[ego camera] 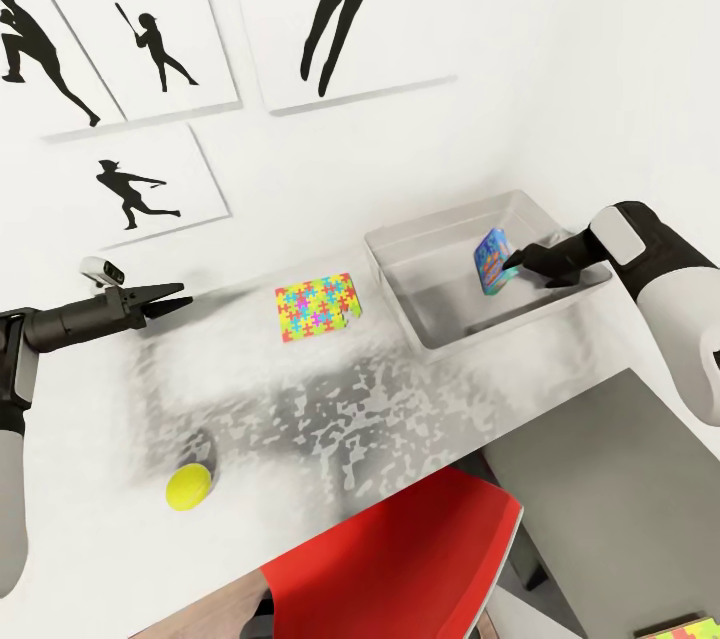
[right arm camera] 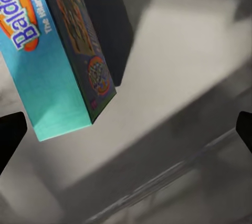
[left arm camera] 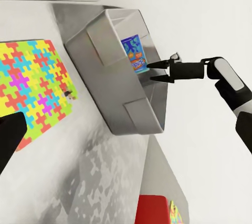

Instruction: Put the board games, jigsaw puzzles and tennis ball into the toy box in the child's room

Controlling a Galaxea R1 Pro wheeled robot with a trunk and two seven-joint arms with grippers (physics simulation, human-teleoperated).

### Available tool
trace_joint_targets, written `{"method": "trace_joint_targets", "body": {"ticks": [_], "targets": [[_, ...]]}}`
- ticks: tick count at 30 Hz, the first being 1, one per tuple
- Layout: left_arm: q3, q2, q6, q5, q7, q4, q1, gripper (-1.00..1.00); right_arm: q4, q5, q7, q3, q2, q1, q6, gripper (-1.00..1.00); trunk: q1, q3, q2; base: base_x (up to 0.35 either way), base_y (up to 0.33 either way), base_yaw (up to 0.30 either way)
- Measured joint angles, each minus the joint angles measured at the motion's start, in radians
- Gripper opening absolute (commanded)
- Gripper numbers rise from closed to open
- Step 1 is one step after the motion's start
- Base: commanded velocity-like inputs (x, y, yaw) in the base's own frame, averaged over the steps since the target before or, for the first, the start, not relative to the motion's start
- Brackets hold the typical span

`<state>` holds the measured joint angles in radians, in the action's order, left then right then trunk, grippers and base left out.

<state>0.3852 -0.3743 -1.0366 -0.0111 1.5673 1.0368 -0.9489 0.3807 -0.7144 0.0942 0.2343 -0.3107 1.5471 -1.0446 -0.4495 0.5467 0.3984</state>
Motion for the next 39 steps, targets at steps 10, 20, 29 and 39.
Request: {"method": "trace_joint_targets", "body": {"ticks": [10,20,29,39], "targets": [[-0.001,0.0,0.0,0.0,0.0,0.0,0.0,1.0,0.0,0.0,0.071,-0.002,0.004,0.0,0.0,1.0,0.0,0.0,0.0,0.0,0.0,0.0],[-0.001,0.0,0.0,0.0,0.0,0.0,0.0,1.0,0.028,0.0,0.086,-0.003,0.006,0.0,0.0,1.0,0.0,0.0,0.0,0.0,0.0,0.0],[-0.001,0.001,0.0,0.0,0.0,0.0,0.0,1.0,0.063,-0.001,0.085,-0.004,0.007,0.0,-0.001,1.0,0.0,0.0,0.0,0.0,0.0,0.0],[0.0,0.002,0.0,0.0,0.0,0.0,0.0,1.0,0.066,-0.003,0.084,-0.003,0.003,0.01,-0.001,1.0,0.0,0.0,0.0,0.0,0.0,0.0]]}}
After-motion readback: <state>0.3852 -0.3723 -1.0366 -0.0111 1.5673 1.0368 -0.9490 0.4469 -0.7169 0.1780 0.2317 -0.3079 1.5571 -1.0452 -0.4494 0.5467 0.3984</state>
